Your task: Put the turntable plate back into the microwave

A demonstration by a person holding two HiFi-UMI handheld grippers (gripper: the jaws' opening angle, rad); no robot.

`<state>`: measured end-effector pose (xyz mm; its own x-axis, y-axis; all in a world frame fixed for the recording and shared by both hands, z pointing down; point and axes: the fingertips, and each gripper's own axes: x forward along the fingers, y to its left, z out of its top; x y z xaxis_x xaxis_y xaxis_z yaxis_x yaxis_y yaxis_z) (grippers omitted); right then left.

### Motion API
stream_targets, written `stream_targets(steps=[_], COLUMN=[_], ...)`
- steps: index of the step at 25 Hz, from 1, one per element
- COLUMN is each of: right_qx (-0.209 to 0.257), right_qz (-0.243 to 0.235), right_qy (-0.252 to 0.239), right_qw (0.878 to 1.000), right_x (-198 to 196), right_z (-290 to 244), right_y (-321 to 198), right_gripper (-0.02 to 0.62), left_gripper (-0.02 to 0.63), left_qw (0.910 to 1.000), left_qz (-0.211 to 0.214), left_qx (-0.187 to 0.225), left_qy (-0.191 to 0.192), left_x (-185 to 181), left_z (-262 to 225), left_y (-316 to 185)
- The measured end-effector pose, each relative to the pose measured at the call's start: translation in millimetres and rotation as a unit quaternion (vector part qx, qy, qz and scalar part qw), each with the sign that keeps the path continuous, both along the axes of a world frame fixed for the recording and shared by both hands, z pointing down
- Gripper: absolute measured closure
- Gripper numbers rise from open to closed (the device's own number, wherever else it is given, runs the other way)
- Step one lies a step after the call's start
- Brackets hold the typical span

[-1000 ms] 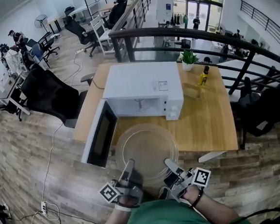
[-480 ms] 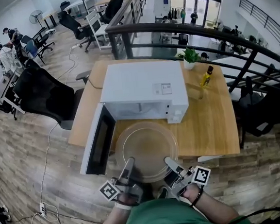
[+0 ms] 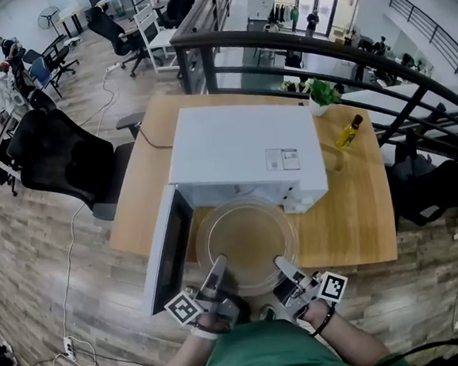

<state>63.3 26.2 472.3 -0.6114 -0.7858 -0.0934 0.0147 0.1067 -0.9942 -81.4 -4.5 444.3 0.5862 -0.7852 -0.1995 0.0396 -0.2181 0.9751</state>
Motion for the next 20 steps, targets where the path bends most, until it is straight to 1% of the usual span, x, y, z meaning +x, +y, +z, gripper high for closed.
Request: stream_targets(steps=[6, 9, 14, 18, 20], right_qx=[0.0, 0.001, -0.006, -0.002, -0.007], right_qz=[0.011, 0.004, -0.014, -0.034, -0.042], right_qy=[0.001, -0.005, -0.014, -0.001, 0.004], right_qw=[1.0, 1.0, 1.0, 0.999, 0.999], right_x=[-7, -8, -2, 4, 6], right_z=[11, 20, 40, 60, 70], right_y=[-24, -35, -51, -69, -77], right_gripper=[0.549, 0.552, 0.555, 0.554, 0.554], left_gripper=[0.571, 0.571, 0.571, 0.572, 0.572], left_qw=[0.9998, 0.9997, 0.9997, 0.9994, 0.9992], left_qz=[0.012, 0.012, 0.003, -0.006, -0.011], left_qx=[-0.012, -0.016, -0.023, -0.029, -0.032], left_qy=[0.011, 0.013, 0.001, -0.018, -0.02], left_x=[-9, -8, -3, 2, 3], left_z=[23, 31, 48, 72, 83], left_y=[-26, -37, -50, -62, -69])
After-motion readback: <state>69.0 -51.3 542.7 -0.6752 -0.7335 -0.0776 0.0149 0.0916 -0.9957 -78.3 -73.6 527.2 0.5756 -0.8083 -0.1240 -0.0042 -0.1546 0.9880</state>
